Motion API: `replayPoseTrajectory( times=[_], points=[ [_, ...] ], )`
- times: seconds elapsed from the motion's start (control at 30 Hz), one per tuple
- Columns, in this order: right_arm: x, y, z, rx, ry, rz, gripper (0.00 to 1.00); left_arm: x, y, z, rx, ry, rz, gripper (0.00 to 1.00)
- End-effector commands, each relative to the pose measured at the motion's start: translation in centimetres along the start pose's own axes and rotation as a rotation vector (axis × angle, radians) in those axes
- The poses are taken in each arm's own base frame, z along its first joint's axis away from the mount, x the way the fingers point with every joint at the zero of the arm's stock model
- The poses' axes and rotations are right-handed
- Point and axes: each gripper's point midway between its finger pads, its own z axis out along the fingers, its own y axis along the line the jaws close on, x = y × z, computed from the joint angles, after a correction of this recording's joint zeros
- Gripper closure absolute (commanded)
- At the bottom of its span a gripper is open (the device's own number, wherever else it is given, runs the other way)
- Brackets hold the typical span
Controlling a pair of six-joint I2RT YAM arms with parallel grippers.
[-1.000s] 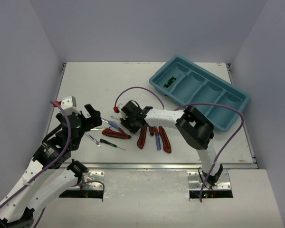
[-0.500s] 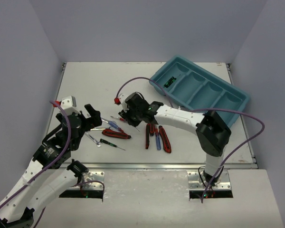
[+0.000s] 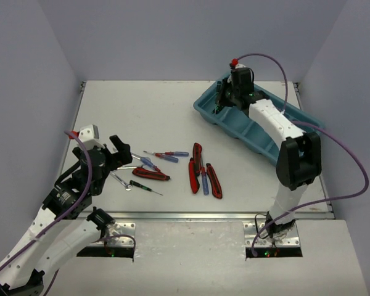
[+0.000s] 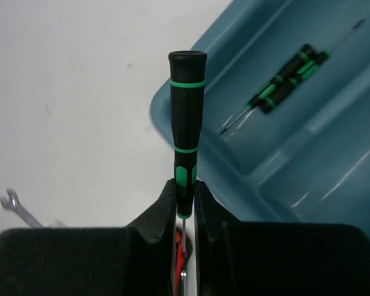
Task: Sort the tools into containers
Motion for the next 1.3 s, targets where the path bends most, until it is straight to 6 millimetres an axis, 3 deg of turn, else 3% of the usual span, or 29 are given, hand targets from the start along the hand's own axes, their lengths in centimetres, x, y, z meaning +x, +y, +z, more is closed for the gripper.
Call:
replayPoseTrajectory(
  times=[0.0,0.07,0.1,0.13,0.23,0.3,0.37,0.53,0.6,0.63,0.7,0.77,0.83,0.9,0.97,1.13,1.27],
  points=[
    [-6.1,-3.6,1.6,0.114,-0.137,0.288,1.00,-0.8,-0.2,0.1,0.005,-0.034,-0.021,0.00],
    [-6.0,-6.4,3.7,0.182,-0.131,0.338,1.00,-0.8,-0.3,0.1,0.007,-0.033,-0.021,0.00],
    [-6.9,-6.4,4.3,0.170,-0.144,0.357,1.00,-0.8,-0.3,0.1,0.009,-0.033,-0.021,0.00],
    [-6.0,-7.1,5.3,0.184,-0.124,0.371,1.00,-0.8,-0.3,0.1,0.006,-0.035,-0.021,0.00],
    [-6.7,-8.1,7.9,0.201,-0.122,0.392,0.91,-0.8,-0.3,0.1,0.007,-0.034,-0.020,0.00],
    [-6.6,-8.8,9.2,0.218,-0.111,0.385,0.54,-0.8,-0.3,0.1,0.007,-0.033,-0.019,0.00],
    [-7.5,-8.6,8.8,0.216,-0.120,0.376,0.40,-0.8,-0.3,0.0,0.011,-0.034,-0.020,0.00],
    [-9.9,-5.1,5.9,0.129,-0.159,0.241,0.33,-0.7,-0.5,0.1,0.022,-0.031,-0.014,0.00],
    [-9.9,0.2,3.1,0.034,-0.159,0.072,0.33,-0.7,-0.6,0.2,0.020,-0.026,-0.011,0.00],
    [-9.4,1.8,1.7,-0.008,-0.143,-0.017,0.33,-0.6,-0.6,0.2,0.017,-0.024,-0.009,0.00],
    [-5.4,7.3,-0.8,-0.119,-0.055,-0.217,0.34,-0.9,-0.1,0.1,-0.003,-0.034,-0.015,0.00],
    [0.0,9.4,-1.7,-0.153,0.054,-0.333,0.35,-1.4,0.5,-0.1,-0.028,-0.053,-0.039,0.00],
    [6.3,13.8,-4.6,-0.215,0.128,-0.462,0.37,-2.1,1.6,-0.6,-0.069,-0.088,-0.069,0.00],
    [11.5,15.5,-5.9,-0.249,0.192,-0.523,0.41,-2.9,2.5,-1.1,-0.094,-0.121,-0.102,0.00],
    [17.1,19.2,-8.1,-0.336,0.240,-0.591,0.44,-3.5,3.3,-1.6,-0.111,-0.156,-0.134,0.00],
    [25.6,23.8,-10.6,-0.449,0.313,-0.762,0.49,-4.4,4.2,-2.8,-0.110,-0.213,-0.186,0.00],
    [30.1,25.3,-9.2,-0.461,0.380,-0.842,0.49,-4.9,5.3,-3.8,-0.131,-0.248,-0.229,0.00]
  ],
)
